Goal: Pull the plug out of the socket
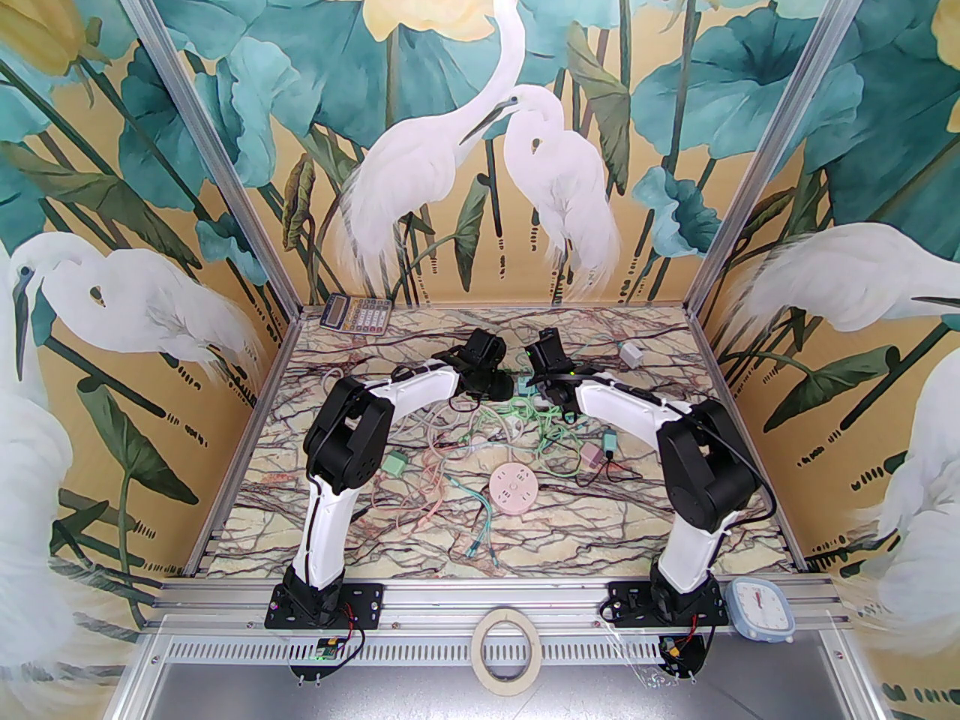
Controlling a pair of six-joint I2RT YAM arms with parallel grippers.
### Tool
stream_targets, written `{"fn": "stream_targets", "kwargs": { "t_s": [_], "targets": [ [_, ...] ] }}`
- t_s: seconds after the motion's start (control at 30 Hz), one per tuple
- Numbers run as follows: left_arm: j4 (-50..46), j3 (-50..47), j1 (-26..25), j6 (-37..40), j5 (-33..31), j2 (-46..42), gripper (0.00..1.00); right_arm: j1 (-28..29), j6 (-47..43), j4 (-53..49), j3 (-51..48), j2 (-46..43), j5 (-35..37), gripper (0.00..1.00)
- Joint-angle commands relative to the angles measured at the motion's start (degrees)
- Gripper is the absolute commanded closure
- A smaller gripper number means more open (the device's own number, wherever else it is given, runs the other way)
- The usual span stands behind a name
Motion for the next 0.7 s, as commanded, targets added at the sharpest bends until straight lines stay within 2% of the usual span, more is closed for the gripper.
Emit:
{"fn": "stream_targets", "kwargs": {
  "t_s": [0.0,0.2,0.43,0.57,0.67],
  "targets": [
    [-11.72,-3.54,-0.55,1.99,-8.22,5.9,0.7,1.82,-2.36,1.26,3.65,0.19,-6.31,0.69],
    [-12.1,-3.32,-0.6,1.97,-9.89,6.07,0.7,0.26,-0.09,0.98,5.1,-0.1,-9.75,0.69],
    [-12.05,-3.27,-0.59,1.89,-9.05,6.1,0.7,-11.58,10.38,5.52,-2.22,-7.24,-25.19,0.7],
    [-11.78,-3.33,-0.54,1.86,-8.27,6.07,0.7,-14.15,12.37,6.3,-3.23,-8.62,-27.97,0.7],
    [-11.71,-3.44,-0.57,1.85,-8.0,5.99,0.7,-13.19,11.23,5.75,-2.69,-8.14,-26.38,0.7]
  ]
}}
